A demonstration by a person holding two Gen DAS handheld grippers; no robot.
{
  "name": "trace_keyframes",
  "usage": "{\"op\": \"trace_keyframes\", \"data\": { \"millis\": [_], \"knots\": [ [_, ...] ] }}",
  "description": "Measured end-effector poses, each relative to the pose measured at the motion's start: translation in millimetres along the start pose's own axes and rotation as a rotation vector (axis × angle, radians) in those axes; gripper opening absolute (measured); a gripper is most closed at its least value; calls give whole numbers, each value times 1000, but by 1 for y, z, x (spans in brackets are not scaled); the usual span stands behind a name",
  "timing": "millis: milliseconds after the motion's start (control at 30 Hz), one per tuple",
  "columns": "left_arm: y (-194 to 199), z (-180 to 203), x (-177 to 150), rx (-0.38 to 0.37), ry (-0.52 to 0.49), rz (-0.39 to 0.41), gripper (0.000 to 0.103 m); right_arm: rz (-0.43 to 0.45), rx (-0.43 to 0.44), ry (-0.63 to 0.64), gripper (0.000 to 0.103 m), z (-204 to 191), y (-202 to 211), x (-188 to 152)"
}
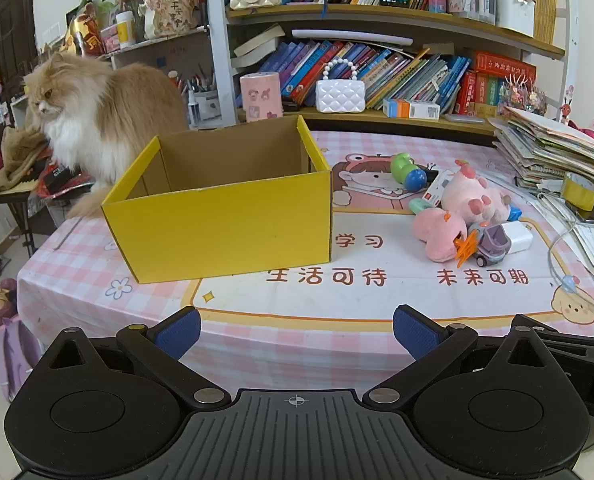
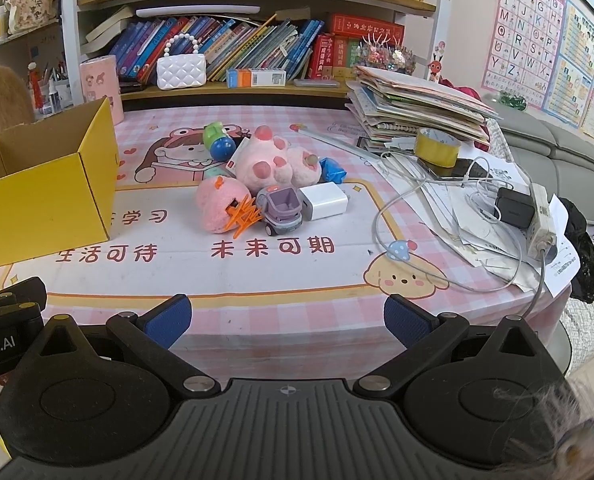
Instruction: Organize objects
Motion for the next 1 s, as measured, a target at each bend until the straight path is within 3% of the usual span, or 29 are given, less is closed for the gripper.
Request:
{"op": "trace_keyframes", "data": {
  "millis": [1000],
  "knots": [
    [-9,1,1,-3,1,-13,103,-3,-1,1,103,-1,-3,3]
  ]
}}
Point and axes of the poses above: each gripper's, at about its wrist camera, not at the fingertips, and y roughly against the way its jaws point, z to its right, x to its top, the point moved 10 cm from there along -y, roughly the way its jaws point, and after that the axes turned 15 degrees about y, right-handed, at the moved point
